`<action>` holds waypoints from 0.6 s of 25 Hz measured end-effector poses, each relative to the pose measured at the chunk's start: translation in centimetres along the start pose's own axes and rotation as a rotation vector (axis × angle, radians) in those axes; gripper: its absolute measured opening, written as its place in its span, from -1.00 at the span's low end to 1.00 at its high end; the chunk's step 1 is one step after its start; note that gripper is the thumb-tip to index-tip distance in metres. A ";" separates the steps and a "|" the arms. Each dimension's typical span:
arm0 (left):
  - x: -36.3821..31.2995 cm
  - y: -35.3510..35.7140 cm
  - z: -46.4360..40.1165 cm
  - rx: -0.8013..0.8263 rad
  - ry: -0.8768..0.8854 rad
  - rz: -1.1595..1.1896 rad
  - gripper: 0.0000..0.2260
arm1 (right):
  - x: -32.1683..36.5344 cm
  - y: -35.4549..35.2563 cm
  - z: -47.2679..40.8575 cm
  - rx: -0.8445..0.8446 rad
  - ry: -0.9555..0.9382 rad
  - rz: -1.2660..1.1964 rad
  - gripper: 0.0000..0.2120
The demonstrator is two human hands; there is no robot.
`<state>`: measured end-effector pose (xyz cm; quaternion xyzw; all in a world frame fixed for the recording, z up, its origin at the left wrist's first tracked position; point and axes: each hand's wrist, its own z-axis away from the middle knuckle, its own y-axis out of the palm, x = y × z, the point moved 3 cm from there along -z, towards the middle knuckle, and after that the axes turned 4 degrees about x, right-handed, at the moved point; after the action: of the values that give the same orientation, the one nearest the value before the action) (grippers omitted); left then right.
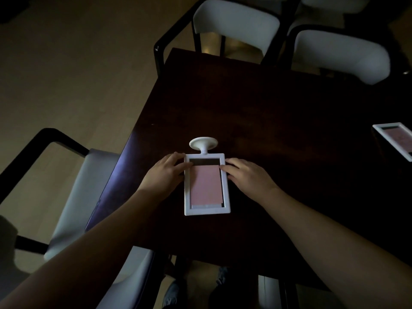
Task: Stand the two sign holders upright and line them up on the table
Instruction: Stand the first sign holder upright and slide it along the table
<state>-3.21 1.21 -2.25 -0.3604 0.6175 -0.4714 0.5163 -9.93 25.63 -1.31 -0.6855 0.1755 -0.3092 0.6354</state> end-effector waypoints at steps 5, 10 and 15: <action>0.7 -1.4 -1.4 -0.104 0.057 0.161 -0.69 | -0.7 -1.3 -0.3 -0.080 0.023 -0.124 -0.64; 0.6 -3.4 -3.1 -0.155 0.014 0.263 -0.75 | -1.5 -2.6 -1.2 -0.097 0.109 -0.249 -0.67; 0.0 -4.9 -5.4 -0.141 -0.034 0.389 -0.73 | -2.5 -4.0 -1.6 -0.127 0.225 -0.452 -0.69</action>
<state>-8.67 0.86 2.54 -0.2776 0.6981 -0.3124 0.5813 -13.49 26.51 2.13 -0.7072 0.1065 -0.5060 0.4822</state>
